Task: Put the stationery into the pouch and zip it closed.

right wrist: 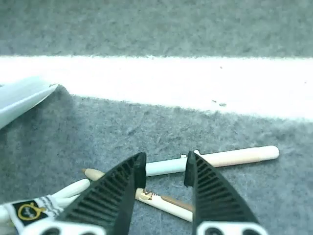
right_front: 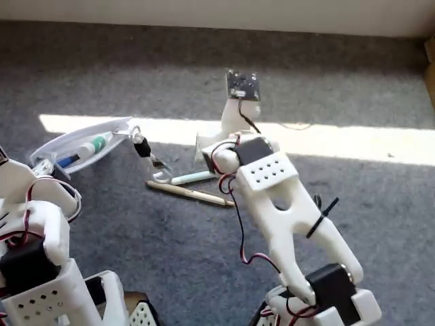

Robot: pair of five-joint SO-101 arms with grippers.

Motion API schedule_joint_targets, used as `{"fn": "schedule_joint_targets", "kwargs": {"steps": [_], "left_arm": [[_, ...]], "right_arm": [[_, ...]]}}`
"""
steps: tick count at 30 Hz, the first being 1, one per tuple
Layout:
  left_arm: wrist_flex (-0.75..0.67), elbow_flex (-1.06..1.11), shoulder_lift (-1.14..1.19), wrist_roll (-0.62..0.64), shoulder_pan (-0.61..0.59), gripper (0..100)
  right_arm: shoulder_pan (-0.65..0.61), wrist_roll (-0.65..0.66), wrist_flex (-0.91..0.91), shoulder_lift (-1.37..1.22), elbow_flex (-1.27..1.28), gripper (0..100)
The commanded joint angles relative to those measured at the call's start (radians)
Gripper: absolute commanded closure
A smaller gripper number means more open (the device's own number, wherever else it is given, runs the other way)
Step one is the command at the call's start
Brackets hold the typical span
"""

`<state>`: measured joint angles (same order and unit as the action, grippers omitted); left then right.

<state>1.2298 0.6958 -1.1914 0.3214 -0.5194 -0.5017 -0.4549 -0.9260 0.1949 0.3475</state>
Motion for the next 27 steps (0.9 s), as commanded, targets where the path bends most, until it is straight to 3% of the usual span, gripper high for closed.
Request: {"fn": "schedule_joint_targets", "kwargs": {"steps": [1,14,27], "left_arm": [[-0.032,-0.018,-0.025,0.008,-0.016,99],[-0.032,-0.013,-0.025,0.008,-0.016,99],[-0.032,-0.01,-0.025,0.008,-0.01,99]], "right_arm": [[0.012,-0.132,-0.107,-0.068,-0.179,86.8],[0.015,-0.48,-0.205,-0.363,-0.372,86.8],[0.159,-0.528,-0.205,-0.516,-0.496,86.8]]}}
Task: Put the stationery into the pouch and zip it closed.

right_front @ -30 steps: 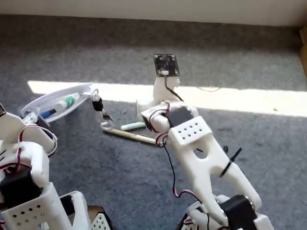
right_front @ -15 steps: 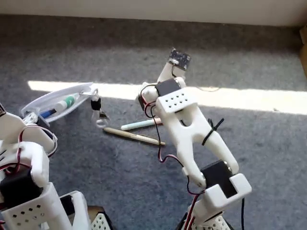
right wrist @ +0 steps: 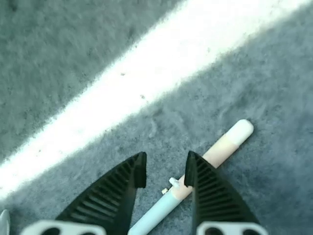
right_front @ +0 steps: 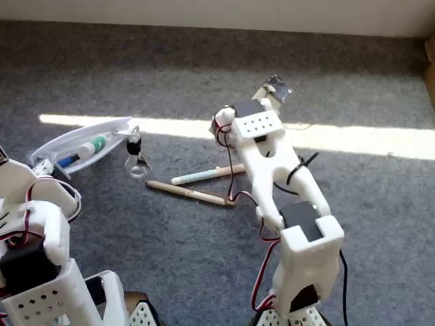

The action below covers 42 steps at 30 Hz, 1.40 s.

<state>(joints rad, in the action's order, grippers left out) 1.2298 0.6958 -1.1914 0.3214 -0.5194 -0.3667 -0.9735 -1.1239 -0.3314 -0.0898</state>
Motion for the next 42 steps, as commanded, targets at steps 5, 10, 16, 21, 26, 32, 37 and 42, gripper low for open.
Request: {"fn": "schedule_joint_targets", "kwargs": {"steps": [5,10,16,21,26,32,37,42], "left_arm": [[-0.032,-0.01,-0.024,0.008,-0.01,99],[-0.032,-0.01,-0.022,0.009,-0.01,99],[-0.032,-0.01,-0.022,0.009,-0.01,99],[-0.032,-0.01,-0.022,0.008,-0.01,99],[-0.032,-0.01,-0.022,0.008,-0.01,99],[-0.032,0.002,-0.025,0.009,-0.008,99],[-0.044,0.01,-0.025,0.011,-0.007,99],[-0.043,0.01,-0.025,0.012,-0.007,99]], "right_arm": [[0.058,-0.011,-0.007,-0.042,-0.09,86.8],[0.064,-0.055,-0.03,-0.128,-0.145,86.8],[0.065,-0.074,-0.216,-0.222,-0.334,86.8],[0.065,-0.094,-0.334,-0.246,-0.449,86.8],[0.062,-0.175,-0.374,-0.251,-0.469,86.8],[0.062,-0.187,-0.375,-0.251,-0.464,86.8],[0.062,-0.189,-0.377,-0.255,-0.46,86.8],[0.062,-0.187,-0.374,-0.283,-0.395,86.8]]}}
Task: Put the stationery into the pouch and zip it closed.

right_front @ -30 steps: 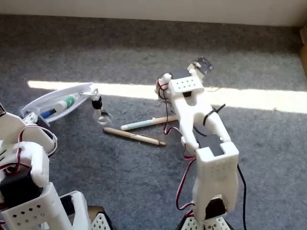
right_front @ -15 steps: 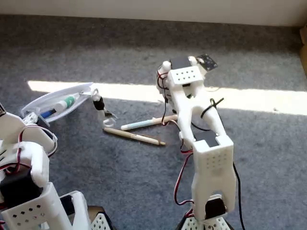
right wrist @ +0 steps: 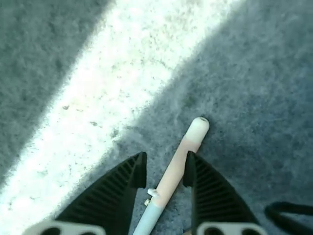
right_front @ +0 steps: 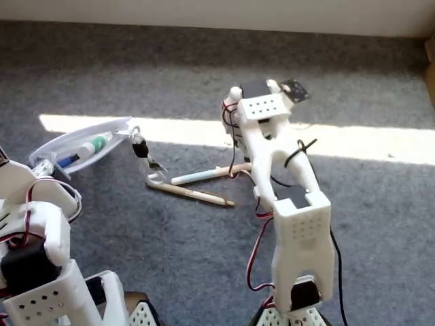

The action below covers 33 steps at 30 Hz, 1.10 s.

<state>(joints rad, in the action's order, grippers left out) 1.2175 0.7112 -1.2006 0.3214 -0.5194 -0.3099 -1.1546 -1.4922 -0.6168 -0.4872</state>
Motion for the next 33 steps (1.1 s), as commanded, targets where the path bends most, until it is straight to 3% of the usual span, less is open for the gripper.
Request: {"fn": "schedule_joint_targets", "kwargs": {"steps": [1,15,22,33], "left_arm": [[-0.031,-0.005,-0.016,0.012,-0.007,99],[-0.029,-0.005,-0.016,0.012,-0.007,99],[-0.029,-0.005,-0.016,0.012,-0.007,99],[-0.029,-0.005,-0.016,0.012,-0.008,99]], "right_arm": [[0.005,-0.006,-0.005,-0.008,0.002,86.8],[0.008,-0.006,-0.007,-0.087,0.008,86.8],[0.01,-0.002,-0.007,-0.087,0.002,99.6],[0.012,0.003,-0.104,-0.051,-0.074,99.3]]}}
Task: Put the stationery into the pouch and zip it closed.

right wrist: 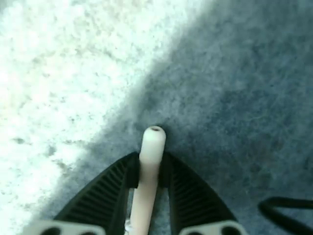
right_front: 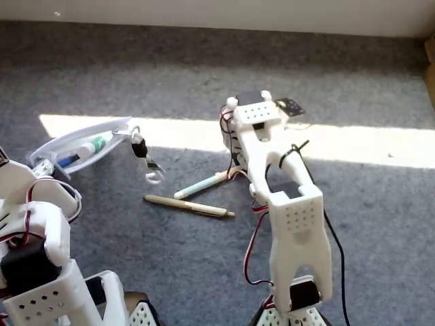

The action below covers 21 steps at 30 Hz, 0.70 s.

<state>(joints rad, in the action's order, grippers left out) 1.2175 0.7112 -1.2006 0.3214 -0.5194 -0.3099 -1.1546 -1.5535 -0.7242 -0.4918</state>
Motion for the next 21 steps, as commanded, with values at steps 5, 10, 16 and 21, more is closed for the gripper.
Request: {"fn": "schedule_joint_targets", "kwargs": {"steps": [5,10,16,21], "left_arm": [[-0.029,-0.005,-0.016,0.012,-0.008,99],[-0.029,-0.005,-0.016,0.012,-0.008,99],[-0.029,-0.005,-0.016,0.012,-0.008,99],[-0.029,-0.005,-0.016,0.012,-0.007,99]], "right_arm": [[0.013,0.063,-0.094,0.088,-0.134,99.3],[0.048,0.077,-0.096,0.125,-0.148,99.3],[0.067,0.176,-0.124,0.236,-0.142,99.3],[0.067,0.233,-0.142,0.326,-0.14,99.3]]}}
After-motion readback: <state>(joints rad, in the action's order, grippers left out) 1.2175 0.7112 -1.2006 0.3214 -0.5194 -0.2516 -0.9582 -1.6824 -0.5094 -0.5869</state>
